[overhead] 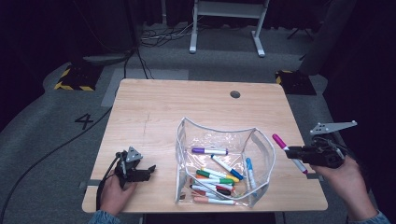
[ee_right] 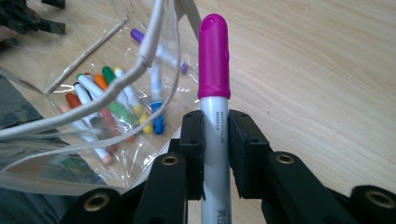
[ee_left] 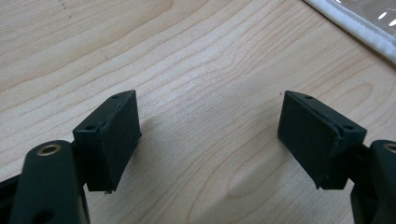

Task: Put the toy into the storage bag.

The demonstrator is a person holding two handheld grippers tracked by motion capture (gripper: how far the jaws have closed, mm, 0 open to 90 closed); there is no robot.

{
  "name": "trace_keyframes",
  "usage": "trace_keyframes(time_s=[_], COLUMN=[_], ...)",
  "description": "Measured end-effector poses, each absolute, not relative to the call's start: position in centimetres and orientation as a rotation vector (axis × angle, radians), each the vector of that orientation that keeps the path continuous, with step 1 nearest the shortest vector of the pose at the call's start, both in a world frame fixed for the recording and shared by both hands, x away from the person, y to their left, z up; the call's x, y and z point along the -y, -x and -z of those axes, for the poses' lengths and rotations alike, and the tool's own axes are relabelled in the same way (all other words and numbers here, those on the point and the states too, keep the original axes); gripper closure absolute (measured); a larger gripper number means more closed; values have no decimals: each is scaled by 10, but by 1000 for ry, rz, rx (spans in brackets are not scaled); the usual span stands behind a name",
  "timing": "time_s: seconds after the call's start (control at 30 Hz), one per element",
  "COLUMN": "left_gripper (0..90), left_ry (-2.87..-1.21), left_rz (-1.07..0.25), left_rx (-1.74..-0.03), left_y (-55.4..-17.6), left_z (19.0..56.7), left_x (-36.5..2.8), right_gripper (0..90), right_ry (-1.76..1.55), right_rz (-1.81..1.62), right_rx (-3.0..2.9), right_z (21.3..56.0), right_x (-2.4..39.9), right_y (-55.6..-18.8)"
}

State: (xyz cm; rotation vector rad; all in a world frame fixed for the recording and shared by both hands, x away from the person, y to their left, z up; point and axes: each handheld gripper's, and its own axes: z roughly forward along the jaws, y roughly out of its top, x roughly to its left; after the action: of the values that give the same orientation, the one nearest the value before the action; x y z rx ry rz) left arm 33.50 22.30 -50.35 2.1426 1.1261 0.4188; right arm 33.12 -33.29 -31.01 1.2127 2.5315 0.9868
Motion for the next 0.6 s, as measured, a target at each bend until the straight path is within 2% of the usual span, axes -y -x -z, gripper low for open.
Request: trace_keyframes(time_s=[0.33,0.6], left_gripper=[212,213], left_ry=[-2143,-2143], left_rz=[-419,-419], left_rx=[-1126,-1126], left_y=[-335,-335], left_z=[503,503], left_x=[-223,-223], right_gripper=[763,762], right_ry=[-1098,-923], right_rz=[-1042,-1049], right_rx=[-2547,-2637], right_z=[277,261], right_x=[321,281], right_y=[-316,-312])
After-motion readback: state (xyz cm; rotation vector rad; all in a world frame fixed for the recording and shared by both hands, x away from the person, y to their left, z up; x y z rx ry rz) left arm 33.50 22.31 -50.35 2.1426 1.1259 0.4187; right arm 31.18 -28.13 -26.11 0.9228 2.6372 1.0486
